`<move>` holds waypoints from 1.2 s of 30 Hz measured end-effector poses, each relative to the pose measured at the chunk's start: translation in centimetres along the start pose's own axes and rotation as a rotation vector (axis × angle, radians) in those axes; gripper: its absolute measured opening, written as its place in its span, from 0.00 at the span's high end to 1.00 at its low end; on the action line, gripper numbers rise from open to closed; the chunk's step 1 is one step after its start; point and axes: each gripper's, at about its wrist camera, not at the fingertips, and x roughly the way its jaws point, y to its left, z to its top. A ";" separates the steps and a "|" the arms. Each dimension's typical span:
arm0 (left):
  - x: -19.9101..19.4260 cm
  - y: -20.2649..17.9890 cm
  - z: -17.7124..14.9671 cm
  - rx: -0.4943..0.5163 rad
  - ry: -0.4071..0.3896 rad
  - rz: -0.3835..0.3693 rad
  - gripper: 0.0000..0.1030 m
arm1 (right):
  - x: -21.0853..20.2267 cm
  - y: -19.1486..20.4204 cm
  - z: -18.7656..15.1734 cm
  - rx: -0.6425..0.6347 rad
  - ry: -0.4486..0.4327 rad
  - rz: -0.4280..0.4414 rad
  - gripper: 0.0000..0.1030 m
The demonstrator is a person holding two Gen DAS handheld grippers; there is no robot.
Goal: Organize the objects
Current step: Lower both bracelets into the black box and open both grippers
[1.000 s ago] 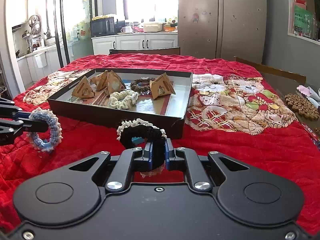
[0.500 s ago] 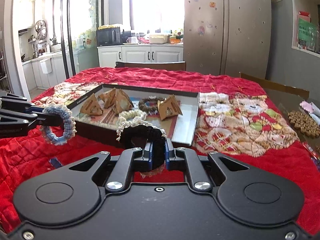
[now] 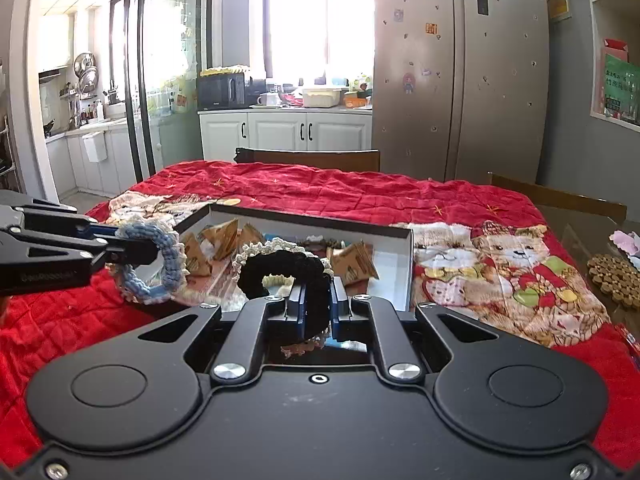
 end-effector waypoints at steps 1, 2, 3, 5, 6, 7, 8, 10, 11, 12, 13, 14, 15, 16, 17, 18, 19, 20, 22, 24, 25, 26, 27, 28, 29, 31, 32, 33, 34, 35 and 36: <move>0.3 0.1 0.1 -0.003 0.000 0.004 0.87 | 0.3 0.0 0.2 0.001 -0.001 0.000 0.89; 0.6 0.2 0.3 -0.009 0.001 0.008 0.87 | 0.6 0.1 0.5 0.002 -0.001 0.000 0.89; 0.9 0.4 0.5 -0.015 0.001 0.013 0.87 | 0.9 0.1 0.7 0.002 -0.001 -0.002 0.89; 1.6 0.7 0.9 -0.027 0.002 0.020 0.87 | 1.6 0.1 1.2 0.002 0.000 -0.006 0.89; 1.8 0.9 1.0 -0.035 0.003 0.023 0.87 | 1.9 0.2 1.4 0.002 0.001 -0.007 0.89; 2.2 1.0 1.2 -0.042 0.005 0.026 0.87 | 2.3 0.1 1.6 0.002 0.002 -0.009 0.89; 2.5 1.2 1.3 -0.051 0.008 0.030 0.87 | 2.7 0.2 1.7 0.003 0.004 -0.010 0.89; 3.2 1.5 1.5 -0.065 0.013 0.039 0.87 | 3.5 0.2 2.0 0.007 0.010 -0.010 0.89; 3.6 1.6 1.5 -0.073 0.018 0.042 0.87 | 3.9 0.2 2.1 0.010 0.014 -0.009 0.89; 4.0 1.8 1.5 -0.082 0.022 0.044 0.87 | 4.3 0.3 2.2 0.014 0.017 -0.009 0.89; 4.4 1.9 1.6 -0.090 0.026 0.047 0.87 | 4.7 0.2 2.2 0.017 0.020 -0.010 0.89; 4.8 2.1 1.6 -0.098 0.030 0.052 0.87 | 5.2 0.3 2.3 0.018 0.023 -0.011 0.89; 5.1 2.2 1.6 -0.103 0.033 0.055 0.87 | 5.6 0.3 2.4 0.018 0.027 -0.012 0.89; 5.4 2.3 1.6 -0.108 0.036 0.058 0.87 | 6.0 0.3 2.4 0.021 0.030 -0.014 0.89; 5.8 2.4 1.6 -0.115 0.040 0.063 0.87 | 6.6 0.3 2.5 0.025 0.033 -0.015 0.89; 6.0 2.5 1.6 -0.120 0.042 0.067 0.87 | 6.9 0.3 2.5 0.029 0.035 -0.016 0.89; 6.4 2.6 1.6 -0.124 0.046 0.070 0.87 | 7.3 0.2 2.5 0.036 0.039 -0.015 0.89; 6.7 2.7 1.5 -0.128 0.050 0.074 0.87 | 7.7 0.2 2.5 0.041 0.042 -0.015 0.89; 7.3 2.9 1.4 -0.135 0.057 0.080 0.87 | 8.5 0.1 2.5 0.050 0.049 -0.017 0.89; 7.8 3.1 1.3 -0.141 0.064 0.085 0.87 | 9.4 0.0 2.4 0.061 0.060 -0.016 0.89; 7.9 3.1 1.2 -0.143 0.066 0.087 0.87 | 9.8 -0.1 2.4 0.067 0.065 -0.015 0.89; 8.2 3.1 1.1 -0.144 0.069 0.089 0.87 | 10.1 -0.2 2.3 0.072 0.069 -0.015 0.89; 8.3 3.1 1.0 -0.144 0.072 0.091 0.87 | 10.5 -0.2 2.3 0.077 0.073 -0.016 0.89; 8.4 3.2 1.0 -0.144 0.074 0.092 0.87 | 10.8 -0.3 2.2 0.082 0.077 -0.016 0.89; 8.6 3.2 0.9 -0.145 0.077 0.092 0.87 | 11.2 -0.3 2.1 0.086 0.082 -0.015 0.89; 8.9 3.3 0.8 -0.147 0.082 0.092 0.87 | 11.8 -0.3 2.0 0.091 0.090 -0.017 0.89; 9.1 3.3 0.7 -0.147 0.084 0.092 0.87 | 12.1 -0.4 1.9 0.093 0.094 -0.017 0.89; 9.2 3.3 0.7 -0.148 0.086 0.092 0.87 | 12.4 -0.3 1.9 0.095 0.097 -0.019 0.89; 9.3 3.3 0.6 -0.148 0.088 0.093 0.87 | 12.7 -0.4 1.8 0.097 0.101 -0.019 0.89; 9.5 3.4 0.6 -0.148 0.091 0.093 0.87 | 13.0 -0.4 1.7 0.100 0.106 -0.019 0.89; 9.6 3.4 0.5 -0.148 0.094 0.093 0.87 | 13.3 -0.4 1.6 0.103 0.111 -0.018 0.89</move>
